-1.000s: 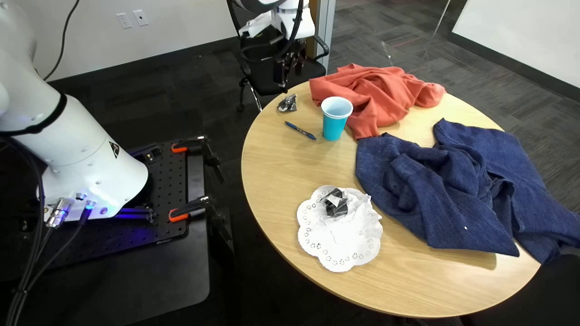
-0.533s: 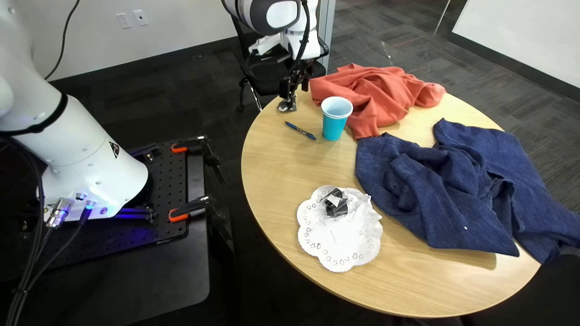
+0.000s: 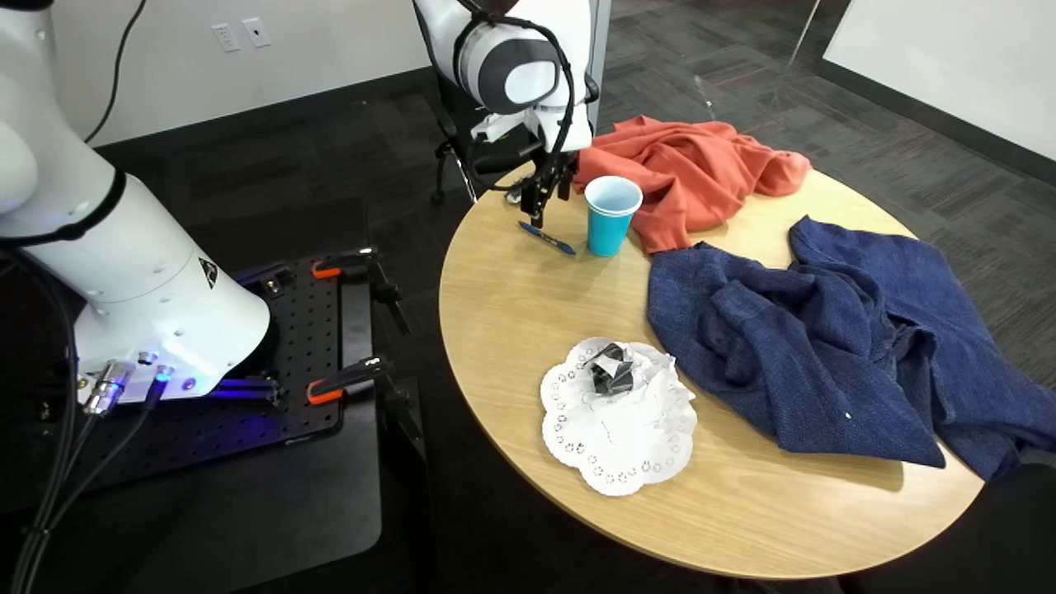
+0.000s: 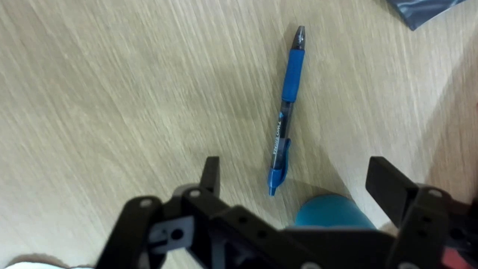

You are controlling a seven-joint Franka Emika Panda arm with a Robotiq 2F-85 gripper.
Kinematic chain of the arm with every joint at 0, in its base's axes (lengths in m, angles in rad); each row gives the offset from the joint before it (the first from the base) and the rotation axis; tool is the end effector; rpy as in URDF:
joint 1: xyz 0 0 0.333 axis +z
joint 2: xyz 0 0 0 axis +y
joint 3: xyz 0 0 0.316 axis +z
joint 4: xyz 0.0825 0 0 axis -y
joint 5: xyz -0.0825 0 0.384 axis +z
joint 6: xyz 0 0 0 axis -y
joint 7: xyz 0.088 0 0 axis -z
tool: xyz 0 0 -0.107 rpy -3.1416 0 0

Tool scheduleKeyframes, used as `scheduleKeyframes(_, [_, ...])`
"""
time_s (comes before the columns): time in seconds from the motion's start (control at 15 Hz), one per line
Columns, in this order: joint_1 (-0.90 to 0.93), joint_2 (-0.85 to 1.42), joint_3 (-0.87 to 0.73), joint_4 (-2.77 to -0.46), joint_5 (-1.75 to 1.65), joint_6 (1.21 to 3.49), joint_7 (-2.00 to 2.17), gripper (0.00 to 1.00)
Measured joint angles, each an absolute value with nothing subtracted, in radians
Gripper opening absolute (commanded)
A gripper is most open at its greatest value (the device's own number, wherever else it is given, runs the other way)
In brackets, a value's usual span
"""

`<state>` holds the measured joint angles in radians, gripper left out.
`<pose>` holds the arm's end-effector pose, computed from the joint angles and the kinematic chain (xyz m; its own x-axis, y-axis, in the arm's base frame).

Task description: Put the pen in the cup

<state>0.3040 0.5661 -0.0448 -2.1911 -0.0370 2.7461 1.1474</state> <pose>0.5282 0.1403 0.1227 0.6621 -0.7488 0.0297 -0.7494 -0.6616 0.0262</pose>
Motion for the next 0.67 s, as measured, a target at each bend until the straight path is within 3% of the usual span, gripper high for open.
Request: scheduleKeyframes(0.67, [0.325, 0.679, -0.065, -2.105, 0.003, 2.746, 1.147, 1.00])
